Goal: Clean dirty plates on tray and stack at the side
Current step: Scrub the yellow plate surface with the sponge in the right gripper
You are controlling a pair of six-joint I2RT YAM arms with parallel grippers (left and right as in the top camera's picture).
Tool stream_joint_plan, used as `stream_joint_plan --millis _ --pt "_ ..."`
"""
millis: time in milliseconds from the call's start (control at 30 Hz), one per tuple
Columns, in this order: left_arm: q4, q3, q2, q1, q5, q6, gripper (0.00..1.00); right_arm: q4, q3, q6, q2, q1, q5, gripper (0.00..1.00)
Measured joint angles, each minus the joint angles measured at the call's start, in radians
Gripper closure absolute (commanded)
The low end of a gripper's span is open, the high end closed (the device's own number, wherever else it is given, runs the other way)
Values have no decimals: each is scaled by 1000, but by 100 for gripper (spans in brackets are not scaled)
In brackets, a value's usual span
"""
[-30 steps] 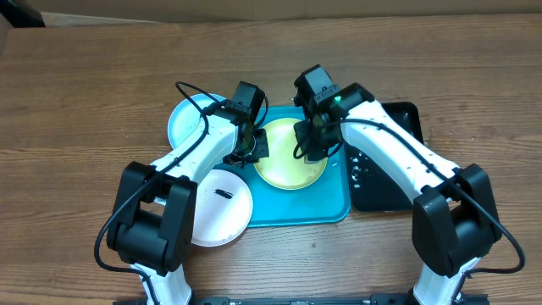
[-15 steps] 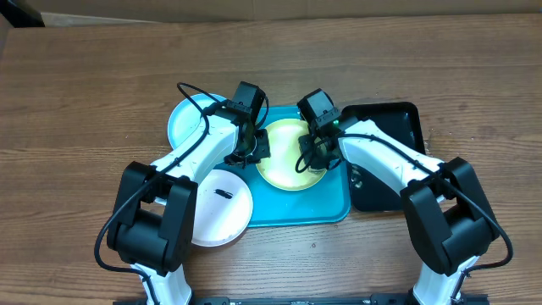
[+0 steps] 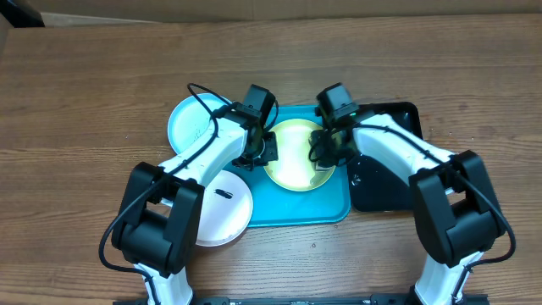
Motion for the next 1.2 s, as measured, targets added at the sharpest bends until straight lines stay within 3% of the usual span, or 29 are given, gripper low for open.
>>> stream_joint_plan --millis 867,1200 --pt "10 -16 0 -19 -41 -3 96 22 -4 3 32 -42 -388 96" --pt "10 -16 1 -19 -40 -2 96 -193 208 -53 23 -93 -424 96"
